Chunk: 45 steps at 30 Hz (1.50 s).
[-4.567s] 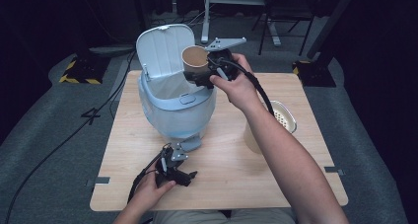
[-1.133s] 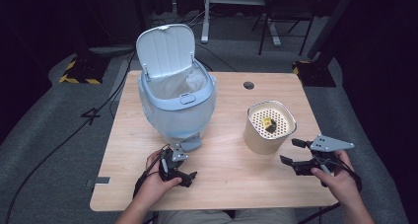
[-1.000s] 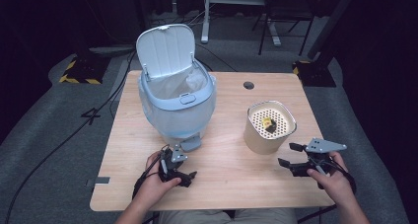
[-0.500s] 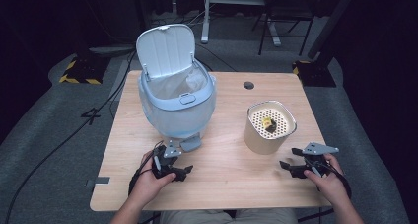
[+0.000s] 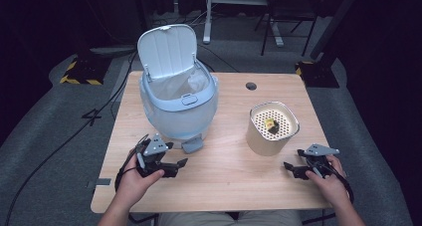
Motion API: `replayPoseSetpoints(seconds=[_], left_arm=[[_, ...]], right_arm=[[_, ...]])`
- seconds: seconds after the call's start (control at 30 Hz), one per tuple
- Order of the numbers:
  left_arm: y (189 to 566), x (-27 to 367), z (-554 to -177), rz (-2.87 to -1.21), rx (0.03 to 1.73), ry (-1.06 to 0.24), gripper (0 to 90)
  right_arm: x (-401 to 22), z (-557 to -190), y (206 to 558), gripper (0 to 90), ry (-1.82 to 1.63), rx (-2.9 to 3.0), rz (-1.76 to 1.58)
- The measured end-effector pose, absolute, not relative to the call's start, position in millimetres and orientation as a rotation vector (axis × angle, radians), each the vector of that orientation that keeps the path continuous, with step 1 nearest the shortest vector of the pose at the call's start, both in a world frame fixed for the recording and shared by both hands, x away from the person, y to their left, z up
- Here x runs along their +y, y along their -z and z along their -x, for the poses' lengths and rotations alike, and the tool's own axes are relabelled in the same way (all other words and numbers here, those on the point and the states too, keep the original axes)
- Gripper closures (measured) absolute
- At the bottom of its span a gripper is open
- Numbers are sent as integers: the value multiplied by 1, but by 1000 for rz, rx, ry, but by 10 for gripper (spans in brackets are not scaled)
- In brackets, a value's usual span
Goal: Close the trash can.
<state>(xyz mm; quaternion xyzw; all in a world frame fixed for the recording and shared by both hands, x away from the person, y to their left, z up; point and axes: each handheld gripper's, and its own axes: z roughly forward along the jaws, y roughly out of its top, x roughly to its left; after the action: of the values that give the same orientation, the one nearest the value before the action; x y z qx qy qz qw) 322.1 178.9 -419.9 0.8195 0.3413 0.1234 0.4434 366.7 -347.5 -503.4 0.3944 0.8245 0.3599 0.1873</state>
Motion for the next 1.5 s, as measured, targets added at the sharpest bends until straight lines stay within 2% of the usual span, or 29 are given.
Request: replayPoseSetpoints(seconds=[0.23, 0.7, 0.93, 1.1, 1.5], left_arm=[[395, 192, -315, -1936, 820, -254, 251], [341, 229, -322, -1850, 826, -385, 236], [314, 248, -332, -1814, 884, -566, 241], [297, 255, -345, -1747, 894, -565, 252], [265, 251, -366, -1754, 929, -626, 264]], right_arm=[[-347, -368, 504, 155, -1008, 2315, -1155], [-347, -368, 504, 155, -1008, 2312, -1158], [-347, -368, 504, 156, -1009, 2309, -1160], [-347, -368, 504, 156, -1008, 2307, -1162], [-347, -368, 504, 156, -1006, 2304, -1166]])
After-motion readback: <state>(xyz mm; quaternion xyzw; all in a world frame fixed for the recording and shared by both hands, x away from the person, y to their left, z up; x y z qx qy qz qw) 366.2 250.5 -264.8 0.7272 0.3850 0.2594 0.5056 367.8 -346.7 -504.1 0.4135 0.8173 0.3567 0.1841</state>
